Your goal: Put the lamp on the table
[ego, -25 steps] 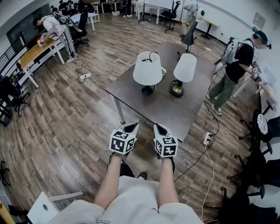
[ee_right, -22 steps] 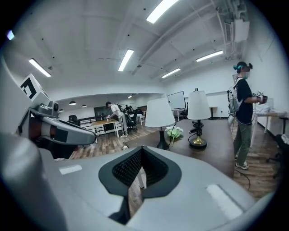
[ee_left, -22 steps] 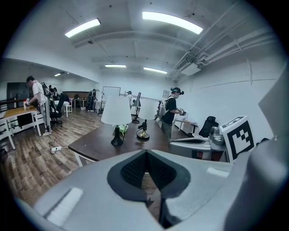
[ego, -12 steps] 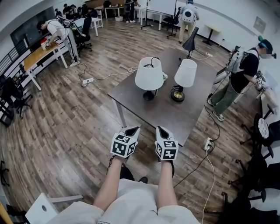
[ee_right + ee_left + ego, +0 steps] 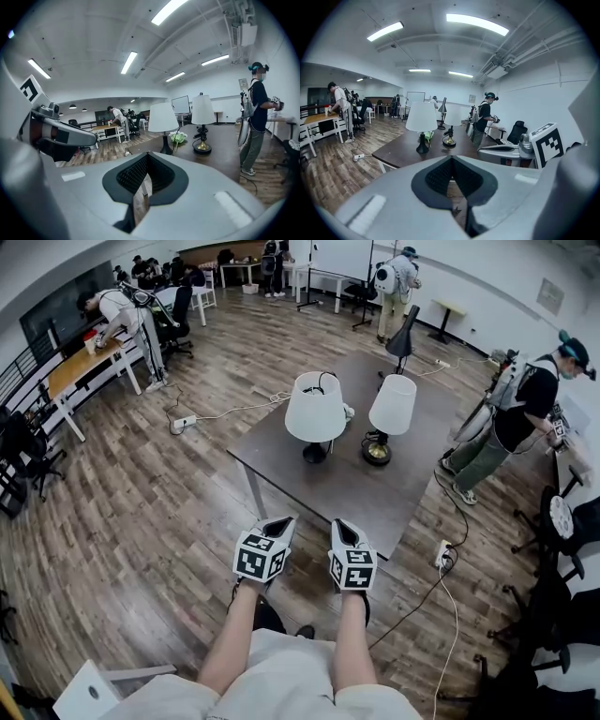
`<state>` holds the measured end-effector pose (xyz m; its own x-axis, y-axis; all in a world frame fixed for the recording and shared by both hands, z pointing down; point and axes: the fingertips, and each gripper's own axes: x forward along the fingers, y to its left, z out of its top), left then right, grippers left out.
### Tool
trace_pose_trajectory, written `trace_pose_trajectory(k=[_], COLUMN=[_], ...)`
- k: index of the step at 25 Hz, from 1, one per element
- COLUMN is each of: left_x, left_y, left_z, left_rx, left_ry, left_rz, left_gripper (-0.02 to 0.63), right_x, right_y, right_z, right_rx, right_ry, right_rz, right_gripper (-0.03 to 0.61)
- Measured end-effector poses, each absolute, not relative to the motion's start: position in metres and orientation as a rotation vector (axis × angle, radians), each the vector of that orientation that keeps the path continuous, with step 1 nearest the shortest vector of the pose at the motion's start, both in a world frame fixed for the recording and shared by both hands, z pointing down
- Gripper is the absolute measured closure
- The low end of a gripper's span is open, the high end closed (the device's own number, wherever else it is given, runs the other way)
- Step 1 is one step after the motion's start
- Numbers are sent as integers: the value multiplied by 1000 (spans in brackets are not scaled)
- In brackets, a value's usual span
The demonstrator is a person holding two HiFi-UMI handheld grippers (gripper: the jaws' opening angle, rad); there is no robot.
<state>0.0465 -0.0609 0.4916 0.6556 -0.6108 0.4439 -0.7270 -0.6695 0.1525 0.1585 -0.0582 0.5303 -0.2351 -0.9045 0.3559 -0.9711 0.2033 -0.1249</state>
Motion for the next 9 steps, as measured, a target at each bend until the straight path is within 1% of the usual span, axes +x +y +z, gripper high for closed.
trace_pose_trajectory(k=[9], left_x=[39], left_y=[-63], left_z=[493], left_rx=[2562], left_ry=[-1071], left_rz=[523], left_gripper=[612], right_x=[148], right_y=[-61], right_z=[534], right_rx=[1770], right_ry=[-2279], right_rz=[475], right_gripper=[557])
